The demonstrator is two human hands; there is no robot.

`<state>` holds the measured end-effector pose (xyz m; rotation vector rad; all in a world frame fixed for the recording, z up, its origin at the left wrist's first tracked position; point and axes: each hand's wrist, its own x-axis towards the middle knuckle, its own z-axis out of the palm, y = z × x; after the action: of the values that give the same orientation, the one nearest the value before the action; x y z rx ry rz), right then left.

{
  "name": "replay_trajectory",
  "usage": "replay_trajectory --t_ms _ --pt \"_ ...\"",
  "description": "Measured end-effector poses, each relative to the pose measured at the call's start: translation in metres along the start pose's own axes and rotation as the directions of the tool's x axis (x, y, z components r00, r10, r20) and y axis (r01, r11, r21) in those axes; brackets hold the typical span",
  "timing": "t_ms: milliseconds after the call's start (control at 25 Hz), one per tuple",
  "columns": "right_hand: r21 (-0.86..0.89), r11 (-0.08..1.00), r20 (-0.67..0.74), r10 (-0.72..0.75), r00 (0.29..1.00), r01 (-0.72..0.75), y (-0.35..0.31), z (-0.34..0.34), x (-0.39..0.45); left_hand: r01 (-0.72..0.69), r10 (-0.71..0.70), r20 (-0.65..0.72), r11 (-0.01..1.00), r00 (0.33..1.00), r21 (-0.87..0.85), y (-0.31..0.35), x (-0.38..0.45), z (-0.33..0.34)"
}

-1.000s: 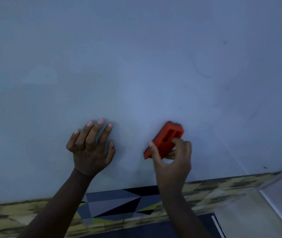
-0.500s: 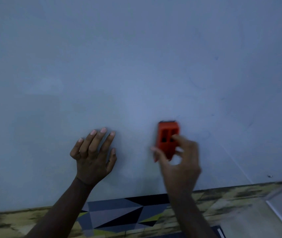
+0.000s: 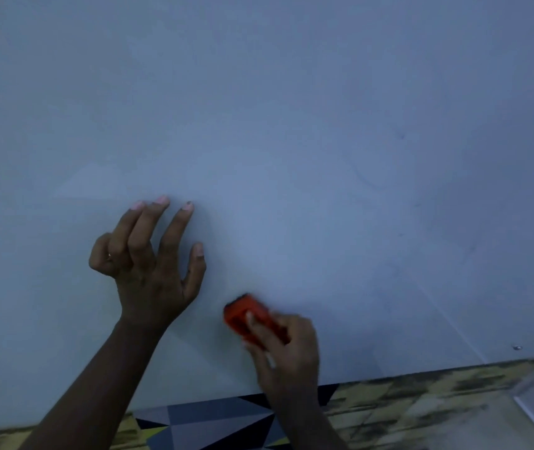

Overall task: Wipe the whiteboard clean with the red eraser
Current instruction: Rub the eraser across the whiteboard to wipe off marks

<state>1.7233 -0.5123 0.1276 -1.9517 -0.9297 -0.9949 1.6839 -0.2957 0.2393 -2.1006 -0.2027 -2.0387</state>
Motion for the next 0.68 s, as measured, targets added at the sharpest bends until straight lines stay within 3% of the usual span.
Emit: replay_trajectory --t_ms 120,240,440,680 --pt "-0.069 0.990 0.108 -0.119 0.987 0.126 -0.003 0.012 -0.017 -0.031 0.031 -0.008 0.999 0.999 0.025 -0.002 -0.001 0.001" --pt "-0.084 0.985 0.101 -0.142 0.985 0.151 -0.004 -0.001 0.002 -0.033 0.034 -0.008 0.999 0.999 0.038 -0.003 -0.002 0.001" --pt "0.055 0.998 -0.160 0.021 0.987 -0.012 -0.005 -0.047 0.081 -0.028 0.028 -0.011 0.999 1.000 0.037 -0.001 -0.003 0.001" --pt "0.099 0.979 -0.440 0.203 0.875 -0.177 0.038 -0.102 0.158 -0.029 0.030 -0.006 0.998 1.000 0.052 -0.001 -0.005 0.001"
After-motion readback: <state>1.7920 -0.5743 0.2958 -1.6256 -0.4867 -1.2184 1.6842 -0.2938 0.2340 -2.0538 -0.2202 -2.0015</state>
